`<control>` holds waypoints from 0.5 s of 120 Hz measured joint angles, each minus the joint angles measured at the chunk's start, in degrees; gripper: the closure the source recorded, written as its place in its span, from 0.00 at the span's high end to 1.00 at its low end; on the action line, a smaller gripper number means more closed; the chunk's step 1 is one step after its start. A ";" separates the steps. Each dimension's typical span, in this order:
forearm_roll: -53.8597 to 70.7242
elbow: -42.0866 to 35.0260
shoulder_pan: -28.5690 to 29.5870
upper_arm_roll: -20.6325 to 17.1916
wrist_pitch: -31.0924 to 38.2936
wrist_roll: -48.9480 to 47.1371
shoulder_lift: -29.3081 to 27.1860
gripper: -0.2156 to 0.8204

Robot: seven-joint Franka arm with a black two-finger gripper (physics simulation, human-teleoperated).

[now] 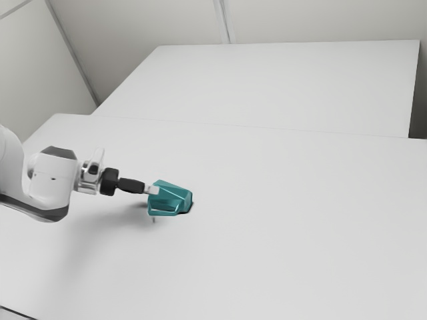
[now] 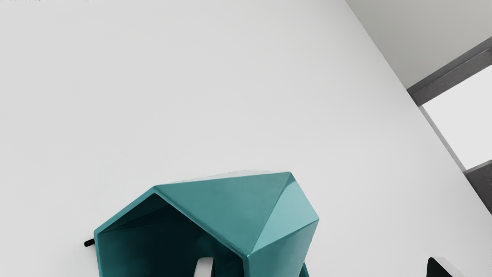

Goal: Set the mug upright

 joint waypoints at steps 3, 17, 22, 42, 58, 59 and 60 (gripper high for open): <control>-0.01 0.00 -0.02 -0.10 -0.03 0.23 0.00 0.79; -0.10 0.00 0.05 -0.70 -0.15 1.20 0.00 0.77; -0.17 0.00 0.01 -0.94 -0.18 1.50 0.00 0.74; -0.29 0.00 0.02 -1.12 -0.06 2.52 0.00 0.55; -0.20 0.00 0.02 -1.13 0.10 3.12 -0.11 0.40; -0.19 0.00 0.02 -1.13 0.11 3.15 -0.12 0.39; -0.19 0.00 0.02 -1.13 0.12 3.18 -0.13 0.39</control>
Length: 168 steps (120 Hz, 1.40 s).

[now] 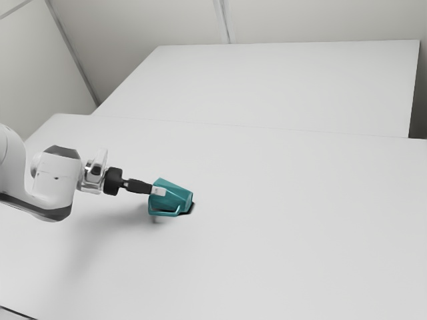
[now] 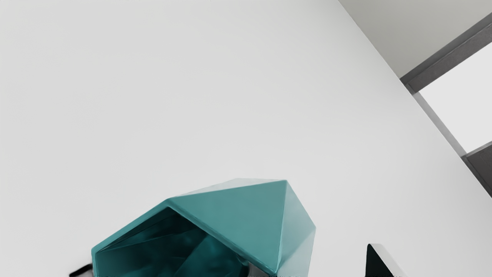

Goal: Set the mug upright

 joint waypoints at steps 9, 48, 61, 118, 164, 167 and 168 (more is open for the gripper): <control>0.05 0.00 0.00 0.00 0.06 0.27 -0.05 0.31; 0.26 0.30 -0.02 -0.83 1.20 1.06 -1.40 0.10; 0.39 0.46 0.11 -1.49 2.05 1.21 -2.29 0.07; 21.92 7.84 -0.75 -5.63 6.17 -6.67 -9.08 0.03; 56.13 18.91 -2.35 -5.99 -1.78 -32.93 -7.77 0.03; 57.15 19.42 -2.26 -5.99 -2.37 -34.42 -7.61 0.03; 57.50 19.60 -2.20 -6.01 -2.55 -34.92 -7.51 0.03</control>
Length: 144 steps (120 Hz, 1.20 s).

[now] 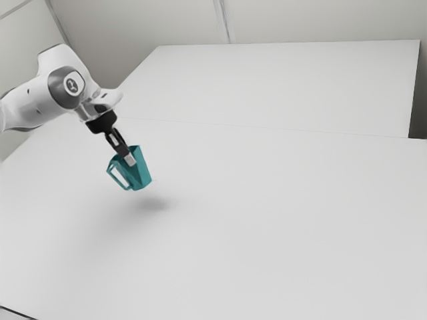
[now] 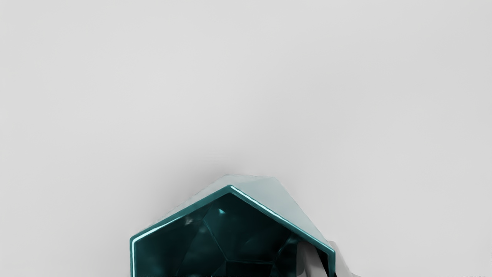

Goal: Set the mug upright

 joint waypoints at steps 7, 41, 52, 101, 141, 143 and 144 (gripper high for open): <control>2.19 1.61 0.62 -0.22 -1.39 -3.36 0.87 0.03; 8.22 7.43 1.01 -1.19 -5.80 -16.68 6.00 0.03; 9.77 8.39 0.45 -1.65 -6.55 -20.30 7.49 0.03; 14.05 8.55 0.13 -2.77 -7.18 -33.17 11.23 0.03; 14.17 7.94 0.09 -3.03 -7.04 -39.54 12.21 0.22; 14.12 7.80 0.09 -3.06 -7.03 -39.78 12.21 0.25; 14.10 7.73 0.08 -3.07 -7.01 -39.89 12.21 0.27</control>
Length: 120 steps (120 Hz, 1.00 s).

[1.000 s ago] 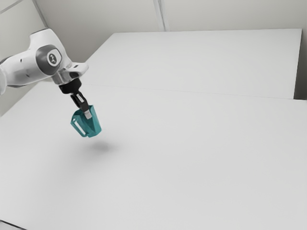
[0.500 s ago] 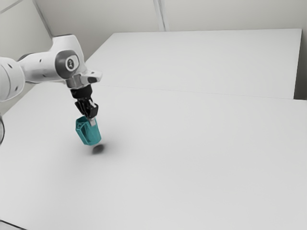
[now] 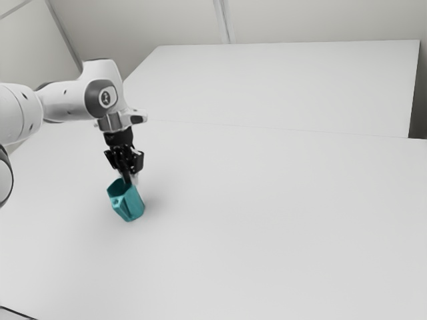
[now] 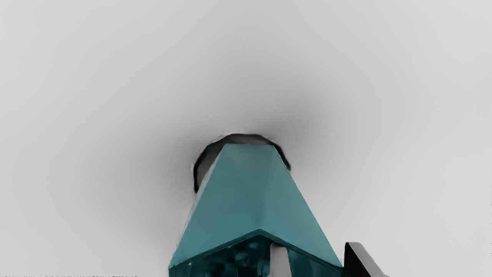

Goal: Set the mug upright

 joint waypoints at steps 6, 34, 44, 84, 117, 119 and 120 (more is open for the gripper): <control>-0.10 -0.36 0.04 -0.16 0.18 -0.67 0.00 0.36; -0.32 -0.63 0.06 -1.55 0.53 -3.15 -2.13 0.65; -0.39 -0.62 0.04 -2.42 0.35 -3.83 -4.92 0.70; -0.98 5.15 -0.17 -3.58 -7.07 -6.07 -12.72 0.77; 0.03 15.22 0.56 -4.10 -13.94 -7.14 -13.09 0.79; 0.13 15.69 0.63 -4.17 -14.31 -7.19 -13.09 0.79; 0.18 15.92 0.65 -4.20 -14.49 -7.22 -13.09 0.79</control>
